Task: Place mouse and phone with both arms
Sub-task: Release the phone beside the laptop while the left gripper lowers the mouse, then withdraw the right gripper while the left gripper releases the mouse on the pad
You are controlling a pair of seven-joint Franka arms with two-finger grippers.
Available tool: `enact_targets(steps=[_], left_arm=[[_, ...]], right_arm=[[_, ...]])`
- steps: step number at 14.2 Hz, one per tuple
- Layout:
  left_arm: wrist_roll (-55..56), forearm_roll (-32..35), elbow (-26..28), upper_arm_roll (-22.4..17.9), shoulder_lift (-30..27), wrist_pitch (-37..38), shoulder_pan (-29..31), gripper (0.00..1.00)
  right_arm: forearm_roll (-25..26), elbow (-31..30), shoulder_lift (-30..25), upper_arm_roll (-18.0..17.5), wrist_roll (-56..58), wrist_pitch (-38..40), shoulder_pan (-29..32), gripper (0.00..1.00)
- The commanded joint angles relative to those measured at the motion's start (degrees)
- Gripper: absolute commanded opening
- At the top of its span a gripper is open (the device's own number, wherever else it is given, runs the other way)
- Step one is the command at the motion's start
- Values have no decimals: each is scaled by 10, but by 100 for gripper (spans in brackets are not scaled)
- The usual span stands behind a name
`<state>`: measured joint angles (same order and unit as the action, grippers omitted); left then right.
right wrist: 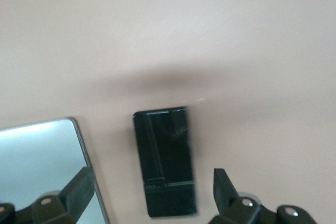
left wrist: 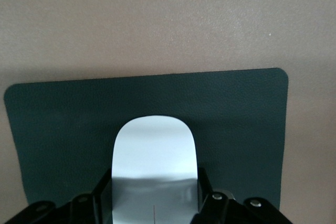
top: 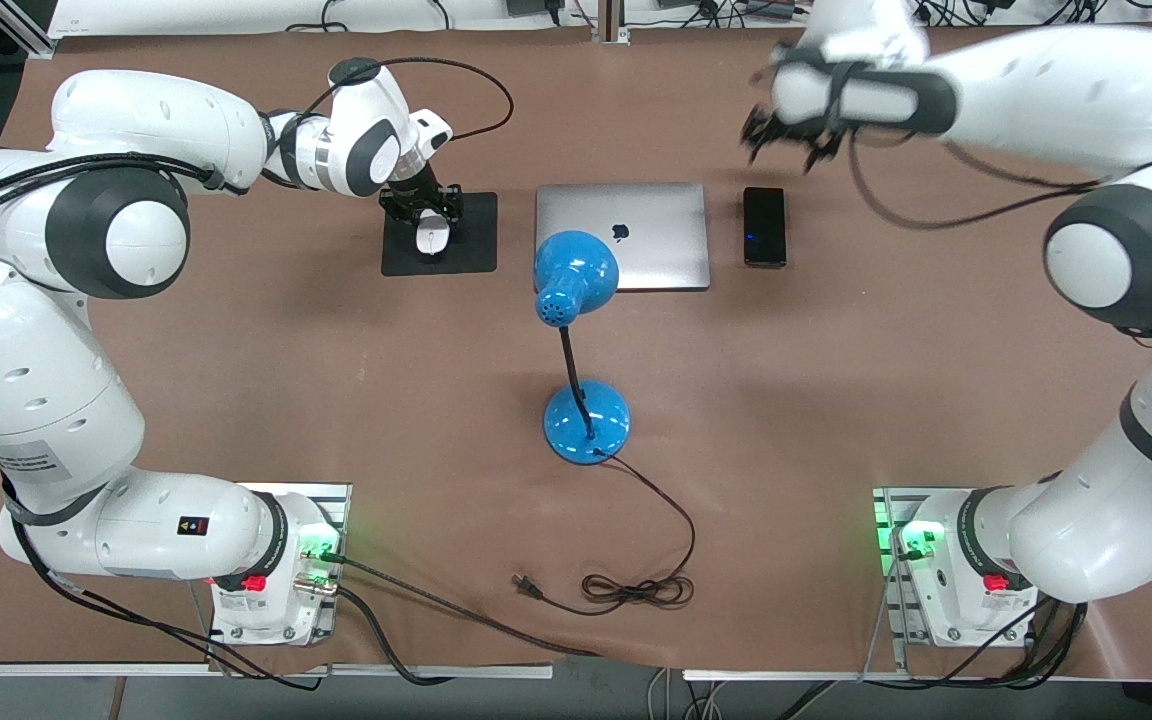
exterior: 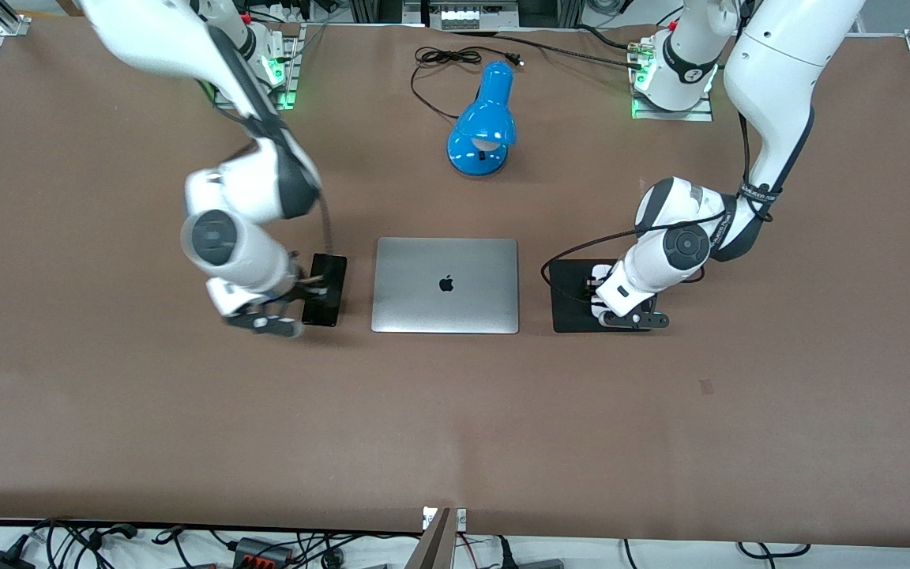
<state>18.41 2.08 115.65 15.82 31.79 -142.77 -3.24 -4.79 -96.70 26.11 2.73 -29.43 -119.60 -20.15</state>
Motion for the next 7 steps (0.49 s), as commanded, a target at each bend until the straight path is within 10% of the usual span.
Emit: enact_targets(steps=[1, 7], left_arm=[[6, 7, 8, 1, -2, -8, 2, 100], [6, 6, -18, 2, -30, 43, 4, 100]], right_arm=[[-10, 76, -16, -3, 44, 133, 79, 100], [-8, 85, -114, -1, 210, 258, 203, 100]])
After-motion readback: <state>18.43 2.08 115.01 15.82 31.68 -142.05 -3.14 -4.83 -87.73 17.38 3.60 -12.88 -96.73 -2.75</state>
